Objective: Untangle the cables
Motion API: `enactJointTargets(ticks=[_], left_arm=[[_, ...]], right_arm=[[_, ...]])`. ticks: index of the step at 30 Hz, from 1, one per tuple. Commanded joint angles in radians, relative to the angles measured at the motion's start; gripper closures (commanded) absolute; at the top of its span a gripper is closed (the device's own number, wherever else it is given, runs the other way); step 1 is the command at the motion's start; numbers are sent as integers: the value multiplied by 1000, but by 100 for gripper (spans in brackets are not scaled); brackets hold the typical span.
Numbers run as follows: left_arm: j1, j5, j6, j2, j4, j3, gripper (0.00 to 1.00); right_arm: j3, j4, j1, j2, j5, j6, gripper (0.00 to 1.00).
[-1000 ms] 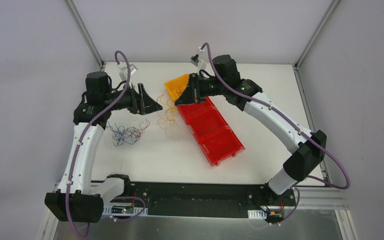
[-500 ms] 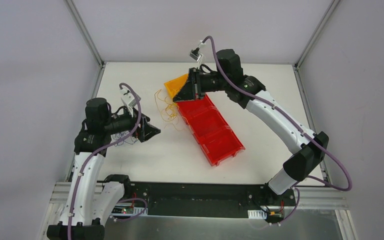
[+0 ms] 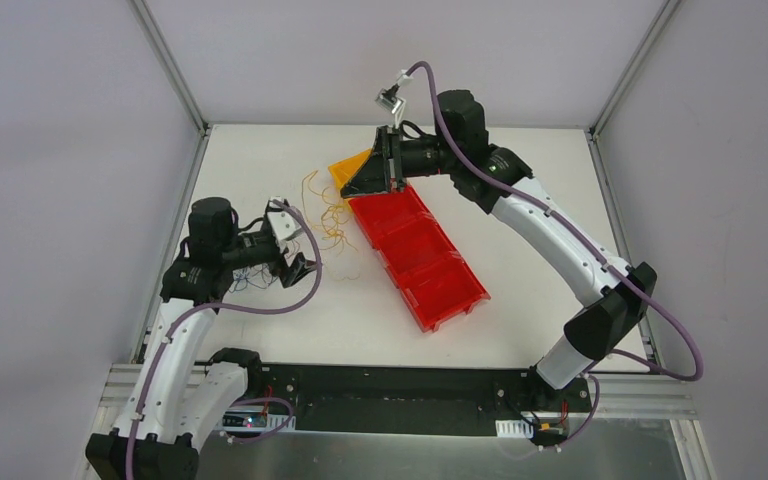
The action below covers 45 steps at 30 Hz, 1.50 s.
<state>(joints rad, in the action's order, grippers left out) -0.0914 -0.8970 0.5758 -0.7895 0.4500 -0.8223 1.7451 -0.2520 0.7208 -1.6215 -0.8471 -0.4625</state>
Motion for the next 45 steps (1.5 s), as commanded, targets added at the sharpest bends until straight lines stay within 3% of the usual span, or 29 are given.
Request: enactJointTargets(ticks=[1,8,10,12,15,16,22,26,35,45], left_arm=[[-60,50,168,-16,-114,-11,16],[-220,130,317,-94,-117,2,22],[-254,179,331,-129,-138,-1,29],[-262,219,312,-164,-157,-12,46],[-262,304,267,-186,-158,-14,95],[-261,338,260,-177,-157,3,100],[-216,413,267,26,-99,170,100],[-105,396,196,104,-19,183,100],[262,283,122,33,117,104,100],[431,176,90,-98,167,25,100]], right_arm=[[45,103,7,-14,-60,-87,100],[64,142,7,-32,-79,-143,100],[65,151,7,-32,-86,-153,100],[65,151,5,-29,-88,-158,100],[65,151,-18,-19,-91,-162,100],[67,152,-36,-15,-91,-164,100],[101,159,-232,32,-95,-178,100],[127,186,-367,60,-113,-216,100],[194,303,-643,93,-148,-359,100],[258,456,-862,74,-177,-562,100]])
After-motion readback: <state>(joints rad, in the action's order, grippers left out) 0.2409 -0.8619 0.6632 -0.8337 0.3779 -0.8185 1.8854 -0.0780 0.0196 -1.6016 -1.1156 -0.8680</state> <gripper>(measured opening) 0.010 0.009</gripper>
